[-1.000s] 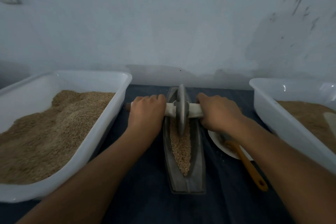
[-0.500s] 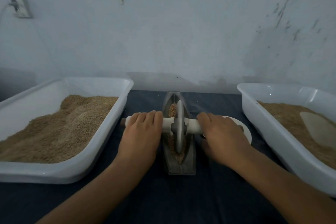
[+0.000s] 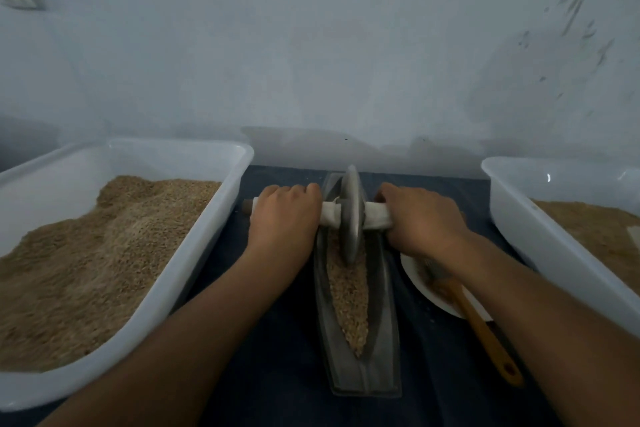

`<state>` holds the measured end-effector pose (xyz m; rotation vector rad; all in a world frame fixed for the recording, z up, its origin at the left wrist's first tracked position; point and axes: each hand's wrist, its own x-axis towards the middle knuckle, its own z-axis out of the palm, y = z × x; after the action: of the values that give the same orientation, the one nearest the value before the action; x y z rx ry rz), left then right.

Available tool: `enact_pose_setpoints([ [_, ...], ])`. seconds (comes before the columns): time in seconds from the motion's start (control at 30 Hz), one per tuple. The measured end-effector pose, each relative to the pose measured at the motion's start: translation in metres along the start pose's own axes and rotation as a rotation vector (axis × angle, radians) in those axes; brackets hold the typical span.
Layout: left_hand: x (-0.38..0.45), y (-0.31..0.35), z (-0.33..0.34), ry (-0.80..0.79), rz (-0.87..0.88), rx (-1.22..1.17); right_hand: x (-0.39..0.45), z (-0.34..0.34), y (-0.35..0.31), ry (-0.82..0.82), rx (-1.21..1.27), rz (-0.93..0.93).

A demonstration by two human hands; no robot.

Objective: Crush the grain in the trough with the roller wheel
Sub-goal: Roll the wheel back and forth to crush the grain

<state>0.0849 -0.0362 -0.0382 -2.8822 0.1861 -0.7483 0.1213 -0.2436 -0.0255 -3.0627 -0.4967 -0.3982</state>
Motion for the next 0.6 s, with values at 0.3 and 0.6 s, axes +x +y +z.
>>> enact_pose_setpoints([
  [0.3,0.009,-0.003,0.001,-0.011,-0.018,0.003,0.012,-0.004,0.001,-0.048,-0.021,-0.01],
  [0.6,-0.053,0.007,-0.021,0.009,0.013,-0.034,-0.055,-0.006,-0.011,0.122,-0.037,-0.082],
])
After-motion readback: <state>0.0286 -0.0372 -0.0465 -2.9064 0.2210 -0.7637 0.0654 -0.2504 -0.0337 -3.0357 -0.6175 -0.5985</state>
